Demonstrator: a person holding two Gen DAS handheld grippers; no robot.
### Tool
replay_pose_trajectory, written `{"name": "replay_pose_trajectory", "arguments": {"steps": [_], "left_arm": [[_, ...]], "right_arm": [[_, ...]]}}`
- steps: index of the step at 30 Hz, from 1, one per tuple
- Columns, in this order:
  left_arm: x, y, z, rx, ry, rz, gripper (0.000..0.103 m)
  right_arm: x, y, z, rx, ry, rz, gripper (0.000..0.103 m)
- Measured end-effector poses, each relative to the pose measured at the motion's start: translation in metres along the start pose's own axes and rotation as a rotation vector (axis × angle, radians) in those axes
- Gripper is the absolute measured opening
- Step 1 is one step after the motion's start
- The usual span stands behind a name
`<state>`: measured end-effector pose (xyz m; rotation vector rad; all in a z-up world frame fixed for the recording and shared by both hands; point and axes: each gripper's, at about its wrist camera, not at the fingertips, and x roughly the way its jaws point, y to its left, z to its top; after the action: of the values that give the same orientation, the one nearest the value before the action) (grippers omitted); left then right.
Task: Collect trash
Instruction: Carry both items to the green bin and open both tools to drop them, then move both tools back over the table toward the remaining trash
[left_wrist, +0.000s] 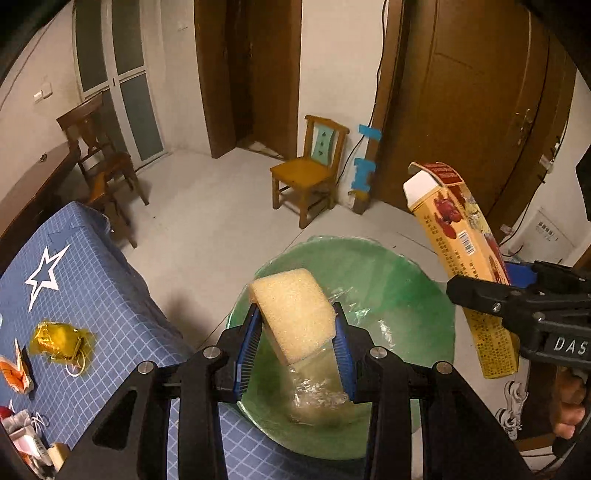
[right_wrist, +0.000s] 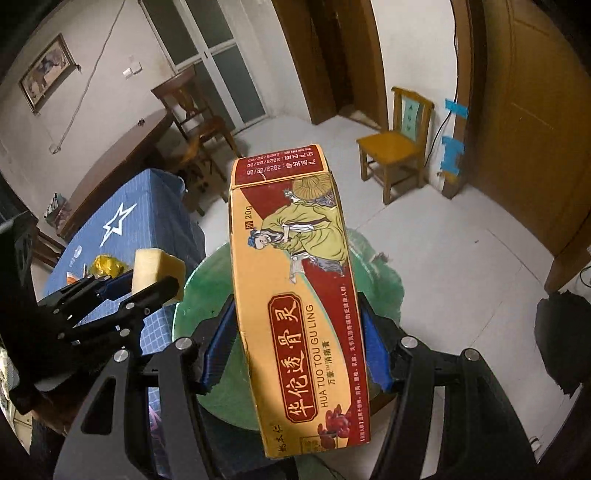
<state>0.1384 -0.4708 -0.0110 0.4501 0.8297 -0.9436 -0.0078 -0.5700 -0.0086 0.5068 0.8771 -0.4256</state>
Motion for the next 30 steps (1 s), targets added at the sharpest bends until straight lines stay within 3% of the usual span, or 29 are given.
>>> {"name": "replay_pose_trajectory", "arguments": {"steps": [13,15,16,17,30], "left_arm": [[0.041,0.006,-0.016,-0.001,0.038,0.069,0.040],[0.048,0.010,-0.015,-0.022,0.058,0.072,0.052],[0.050,0.013,-0.015,-0.036,0.071,0.072,0.069],[0.051,0.018,-0.015,-0.053,0.067,0.074,0.072],[0.042,0.027,-0.018,-0.061,0.030,0.105,0.072]], "right_arm": [[0.028,0.003,0.016,-0.018,0.064,-0.021,0.059],[0.034,0.001,0.020,-0.027,0.074,-0.028,0.060],[0.034,0.001,0.021,-0.027,0.070,-0.033,0.063],[0.034,0.000,0.022,-0.023,0.058,-0.042,0.066],[0.029,-0.009,0.019,-0.006,0.017,-0.051,0.068]]}}
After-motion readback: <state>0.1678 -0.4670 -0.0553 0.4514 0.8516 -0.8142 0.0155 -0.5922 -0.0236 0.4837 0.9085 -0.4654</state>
